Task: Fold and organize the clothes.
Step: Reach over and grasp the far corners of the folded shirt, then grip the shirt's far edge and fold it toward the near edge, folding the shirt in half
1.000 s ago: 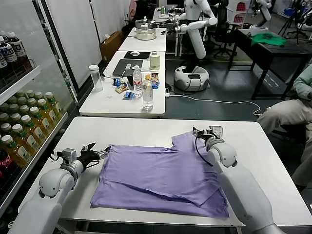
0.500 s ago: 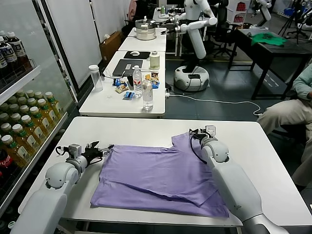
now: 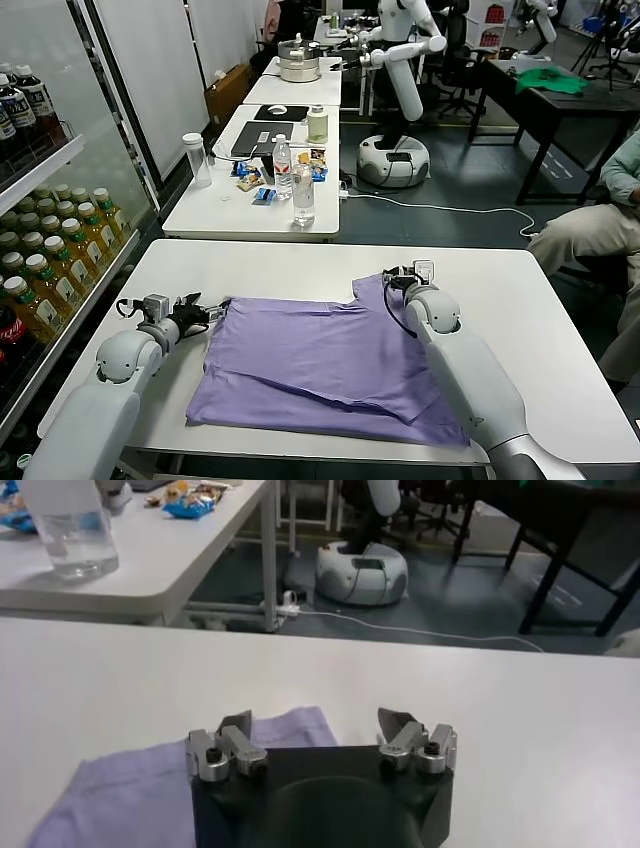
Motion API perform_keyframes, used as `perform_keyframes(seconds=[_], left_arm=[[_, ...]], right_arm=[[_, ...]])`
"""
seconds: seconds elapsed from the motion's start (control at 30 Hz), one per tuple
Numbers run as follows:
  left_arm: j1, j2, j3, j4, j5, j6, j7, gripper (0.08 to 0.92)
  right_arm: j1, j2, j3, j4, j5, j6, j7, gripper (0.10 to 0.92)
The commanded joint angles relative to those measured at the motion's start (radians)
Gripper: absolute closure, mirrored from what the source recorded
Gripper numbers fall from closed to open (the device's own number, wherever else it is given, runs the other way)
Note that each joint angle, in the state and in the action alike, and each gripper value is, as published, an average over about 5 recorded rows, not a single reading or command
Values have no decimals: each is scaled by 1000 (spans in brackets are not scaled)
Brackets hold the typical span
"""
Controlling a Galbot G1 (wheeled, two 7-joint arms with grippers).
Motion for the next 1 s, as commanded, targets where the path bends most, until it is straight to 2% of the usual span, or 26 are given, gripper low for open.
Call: perform_keyframes(seconds=[0.03, 0.47, 0.67, 0.83, 1.0], left_arm=[[-13, -9, 13, 18, 7, -3, 7, 226], [0, -14, 18, 1, -2, 0, 24, 597], [15, 5, -14, -59, -68, -2, 9, 770], [65, 39, -42, -144, -133, -14, -8, 897], [171, 53, -84, -261, -156, -16, -15, 916]], right_arm=[[-1, 6, 6, -16, 4, 9, -7, 361], [-2, 10, 6, -4, 3, 39, -28, 724], [-48, -28, 2, 153, 19, 46, -22, 885], [-127, -92, 6, 345, 63, 13, -3, 909], [-235, -169, 43, 540, 108, -29, 22, 909]])
